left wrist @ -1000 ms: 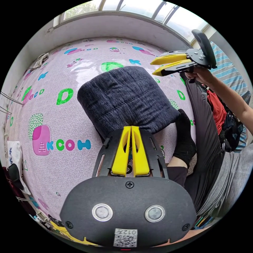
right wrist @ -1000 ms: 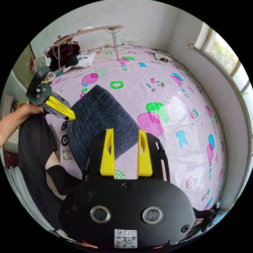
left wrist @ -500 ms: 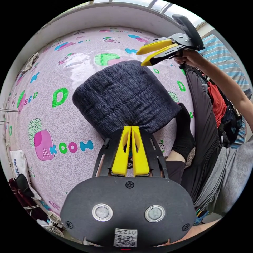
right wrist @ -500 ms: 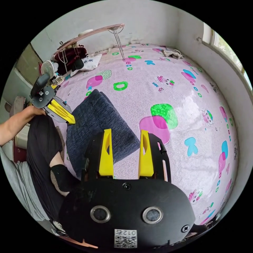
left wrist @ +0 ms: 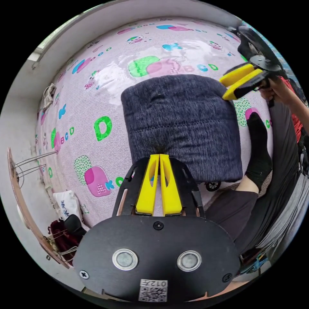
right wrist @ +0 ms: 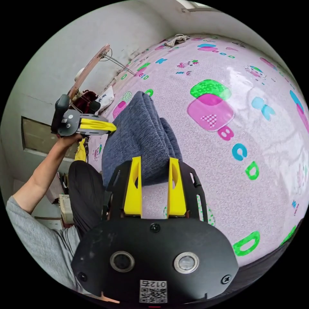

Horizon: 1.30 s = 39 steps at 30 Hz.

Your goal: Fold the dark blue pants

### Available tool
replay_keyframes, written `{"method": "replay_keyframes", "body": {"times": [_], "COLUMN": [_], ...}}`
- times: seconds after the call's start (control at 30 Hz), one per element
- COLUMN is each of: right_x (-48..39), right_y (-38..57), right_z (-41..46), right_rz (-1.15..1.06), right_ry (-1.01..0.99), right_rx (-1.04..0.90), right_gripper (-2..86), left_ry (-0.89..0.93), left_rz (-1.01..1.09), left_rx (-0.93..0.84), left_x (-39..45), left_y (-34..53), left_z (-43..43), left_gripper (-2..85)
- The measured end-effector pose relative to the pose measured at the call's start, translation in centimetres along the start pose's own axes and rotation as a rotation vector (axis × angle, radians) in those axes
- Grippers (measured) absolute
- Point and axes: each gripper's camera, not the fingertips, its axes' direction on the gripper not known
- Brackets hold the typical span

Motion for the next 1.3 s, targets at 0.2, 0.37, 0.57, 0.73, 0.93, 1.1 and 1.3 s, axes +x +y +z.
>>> {"method": "replay_keyframes", "body": {"times": [0.2,0.37,0.57,0.73,0.93,1.1,1.3], "right_x": [-9.7,-12.1,-7.4,-1.4,-0.8,-1.4,0.1], "right_y": [8.5,10.0,13.4,13.2,9.1,7.7,14.7], "right_z": [5.8,6.7,0.8,-5.0,-9.2,-6.9,-6.8], "right_rz": [-0.034,-0.007,0.023,0.201,0.31,0.443,0.551], "right_ry": [-0.215,-0.317,-0.321,-0.368,-0.341,-0.361,-0.491], "right_rx": [0.022,0.08,0.08,0.224,0.33,0.25,0.398], "right_gripper": [8.3,8.6,8.1,8.9,11.3,13.4,11.3], "left_ry": [-0.272,-0.332,-0.32,-0.131,0.099,0.129,0.283], "left_rz": [0.052,0.039,-0.041,-0.186,-0.261,-0.225,-0.294], "left_rx": [-0.06,-0.071,0.013,0.223,0.404,0.37,0.442], "left_x": [3.2,5.4,6.2,7.1,8.9,10.9,7.5], "left_y": [-4.8,-6.1,-2.5,3.0,6.9,6.9,10.3], "left_z": [4.1,7.0,7.9,5.4,8.4,15.6,17.6], "left_gripper": [0.5,0.5,0.5,0.5,0.5,0.8,2.1]}}
